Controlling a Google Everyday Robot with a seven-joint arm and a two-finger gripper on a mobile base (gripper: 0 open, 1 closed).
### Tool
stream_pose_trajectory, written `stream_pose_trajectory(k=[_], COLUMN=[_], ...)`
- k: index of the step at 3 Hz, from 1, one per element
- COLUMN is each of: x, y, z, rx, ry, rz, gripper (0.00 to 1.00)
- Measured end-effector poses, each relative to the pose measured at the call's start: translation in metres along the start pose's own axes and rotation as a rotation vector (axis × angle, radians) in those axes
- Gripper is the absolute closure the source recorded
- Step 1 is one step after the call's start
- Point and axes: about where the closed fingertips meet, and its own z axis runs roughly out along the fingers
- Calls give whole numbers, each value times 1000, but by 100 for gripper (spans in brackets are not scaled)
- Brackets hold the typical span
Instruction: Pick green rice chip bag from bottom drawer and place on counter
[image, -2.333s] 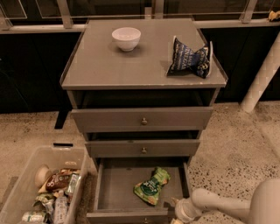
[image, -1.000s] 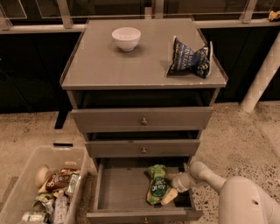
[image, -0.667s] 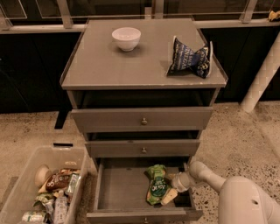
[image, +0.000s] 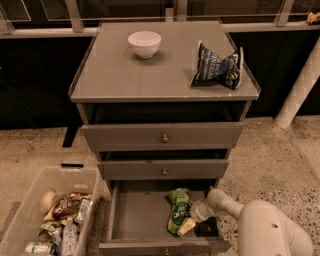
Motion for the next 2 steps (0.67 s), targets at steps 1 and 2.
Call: stream_pose_trajectory(k=[1,2], x=[8,8], y=[-3,-3], z=[11,11], rx=[19,19], ry=[6,6], rz=[34,34], gripper=[0,0])
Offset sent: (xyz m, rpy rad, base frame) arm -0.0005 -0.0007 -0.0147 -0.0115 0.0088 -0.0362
